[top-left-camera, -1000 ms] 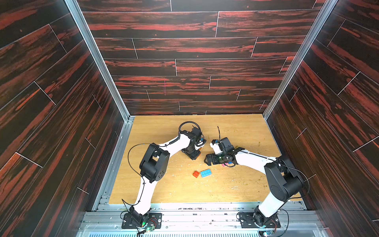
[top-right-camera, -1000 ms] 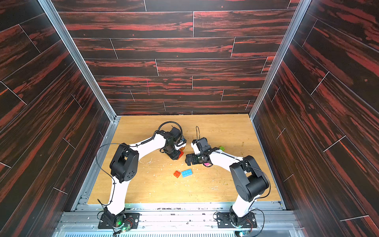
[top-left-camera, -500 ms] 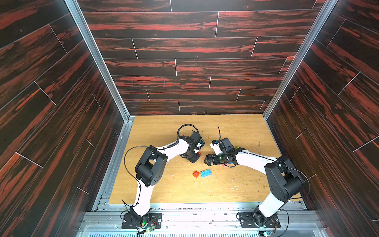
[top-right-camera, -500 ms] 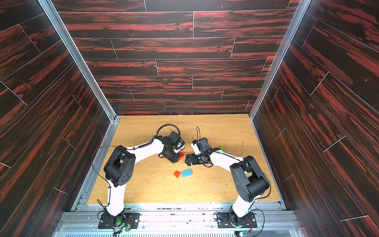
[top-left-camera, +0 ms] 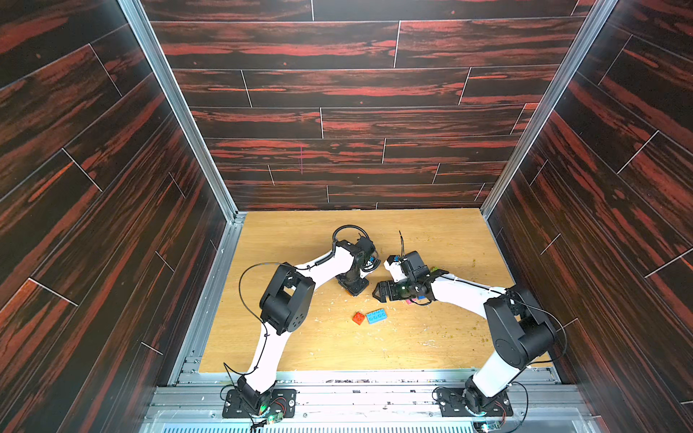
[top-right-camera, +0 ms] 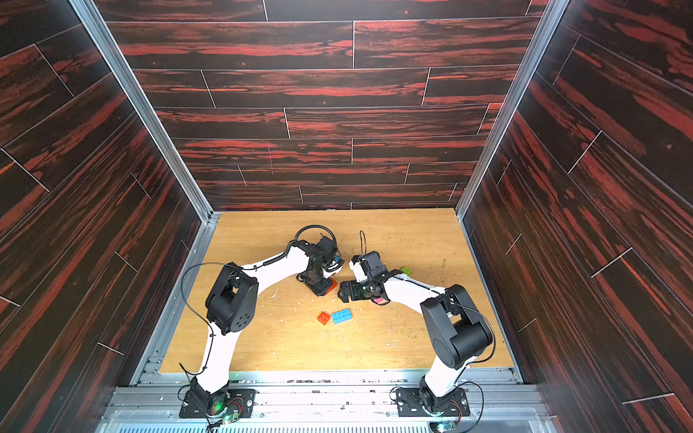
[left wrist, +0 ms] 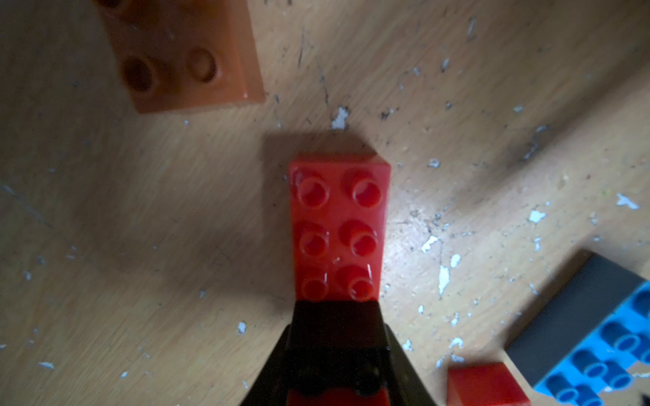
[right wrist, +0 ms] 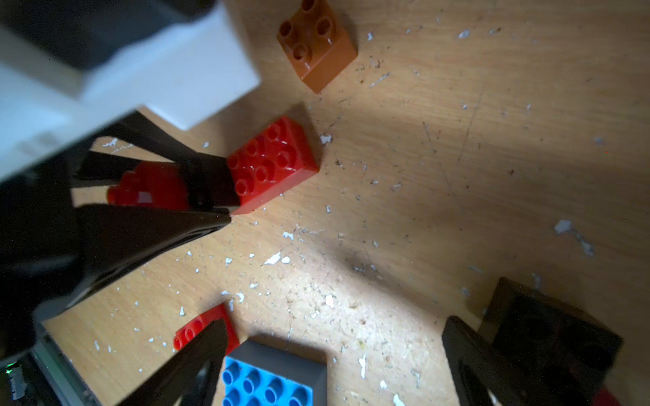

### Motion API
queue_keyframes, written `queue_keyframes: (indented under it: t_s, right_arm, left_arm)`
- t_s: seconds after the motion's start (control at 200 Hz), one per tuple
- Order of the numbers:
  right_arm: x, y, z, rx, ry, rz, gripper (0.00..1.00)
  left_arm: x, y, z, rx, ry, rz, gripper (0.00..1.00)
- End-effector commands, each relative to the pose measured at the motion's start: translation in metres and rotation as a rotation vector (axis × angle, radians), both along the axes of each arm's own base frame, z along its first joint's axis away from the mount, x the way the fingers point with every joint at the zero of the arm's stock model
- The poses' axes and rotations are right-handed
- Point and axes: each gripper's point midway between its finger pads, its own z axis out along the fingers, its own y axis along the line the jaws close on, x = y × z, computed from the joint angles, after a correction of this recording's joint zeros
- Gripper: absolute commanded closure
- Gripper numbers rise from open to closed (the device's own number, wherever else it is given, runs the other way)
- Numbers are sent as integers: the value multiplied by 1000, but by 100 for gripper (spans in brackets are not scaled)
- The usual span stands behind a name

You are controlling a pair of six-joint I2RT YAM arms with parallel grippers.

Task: Assemble the letter v with lego
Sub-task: Assemble the lego brick with the lego brick, then move the lego brick at the center of the board.

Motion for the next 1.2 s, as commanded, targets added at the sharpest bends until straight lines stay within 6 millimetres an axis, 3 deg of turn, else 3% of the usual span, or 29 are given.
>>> queue_keyframes:
  t_s: [0.0,0.155,0.321,0.631,0.792,0.832,0.867,1.037,1.192]
  right_arm:
    - [-3,-3,-4,1,17,-6,2]
    - [-3,-4,-5,-1,19,-8,1]
    - [-3,-4,-8,-3,25,-10,2]
    - [-2,-5,-11,-22,28,-18,2]
    - [-2,-6,-11,-27,33,-21,2]
    - [-1,-6,-10,-28,32,-22,2]
    - [-1,-7,-11,-28,32,-24,2]
    - [-3,-9,-15,-42,42,-29,2]
    - [-2,-10,-15,-46,41,-39,2]
  left_arm:
    - [-38,32,-38,160,185,-22,71]
    - [-18,22,-20,113,83,16,68]
    - [7,4,11,23,-39,54,57]
    - [31,-15,45,-68,-134,91,47]
    - [26,-12,43,-100,-155,129,43]
    - [24,-11,41,-123,-166,147,26]
    - [23,-10,40,-136,-184,170,19]
    - [16,-1,27,-157,-219,223,18]
    - [22,-3,20,-210,-281,241,15]
